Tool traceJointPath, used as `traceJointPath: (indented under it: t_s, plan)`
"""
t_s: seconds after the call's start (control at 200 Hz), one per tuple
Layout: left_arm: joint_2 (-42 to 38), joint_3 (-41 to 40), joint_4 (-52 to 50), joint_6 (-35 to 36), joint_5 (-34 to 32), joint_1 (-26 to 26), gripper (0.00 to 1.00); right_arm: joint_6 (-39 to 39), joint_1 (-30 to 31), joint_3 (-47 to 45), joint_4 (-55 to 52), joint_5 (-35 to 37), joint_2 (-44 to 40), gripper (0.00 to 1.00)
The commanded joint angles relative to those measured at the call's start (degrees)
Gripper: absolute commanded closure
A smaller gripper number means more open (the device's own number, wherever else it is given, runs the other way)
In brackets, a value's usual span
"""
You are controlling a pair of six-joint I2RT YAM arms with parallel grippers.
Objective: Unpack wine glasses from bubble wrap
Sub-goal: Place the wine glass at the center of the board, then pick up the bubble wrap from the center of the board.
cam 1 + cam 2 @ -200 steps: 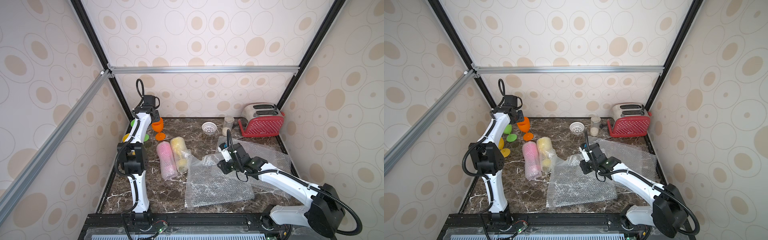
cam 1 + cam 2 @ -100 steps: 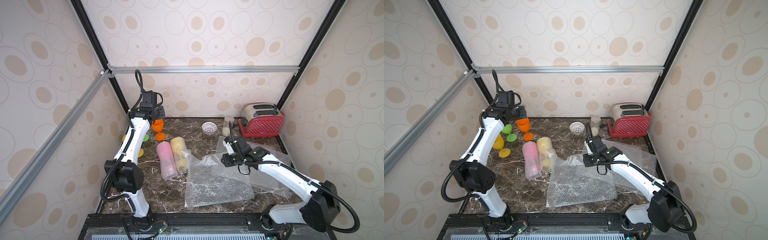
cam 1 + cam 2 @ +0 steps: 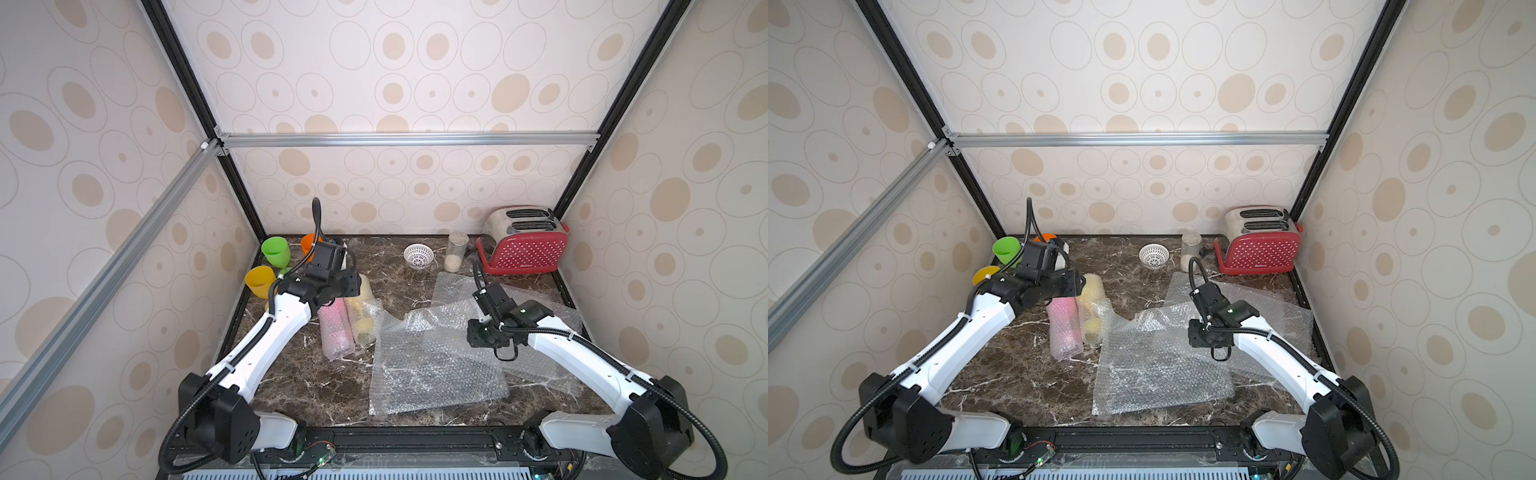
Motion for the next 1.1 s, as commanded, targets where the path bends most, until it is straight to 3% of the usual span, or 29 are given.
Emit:
traceJointPath:
  t_s: [0.0, 0.255, 0.535, 0.95, 1.095]
  plan:
    - [-4.35, -5.93, 4.45, -4.38, 2.98, -3.08, 0.48, 2.77, -1.22, -1.97, -4.28, 3.10, -3.54, 0.63]
    - [-13.28, -20.43, 7.85, -8.54, 8.72, -7.84, 0.47, 6.28, -2.40, -6.94, -6.39, 6.14, -9.01, 0.58]
    - [-11.74, -27.69, 10.60, -11.54, 9.60, -12.88, 0.44, 9.56, -4.39, -11.93, -4.49, 6.33, -7.55, 0.46]
    - [-6.83, -33.07, 17.39, -14.43, 11.37, -15.77, 0.45, 9.09, -8.65, -18.46, 4.48, -0.29, -2.56, 0.49]
    - [-5.60, -34.45, 19.26, -14.87, 11.63, -15.87, 0.53, 8.62, -8.72, -18.49, 5.33, -2.23, 0.98, 0.52]
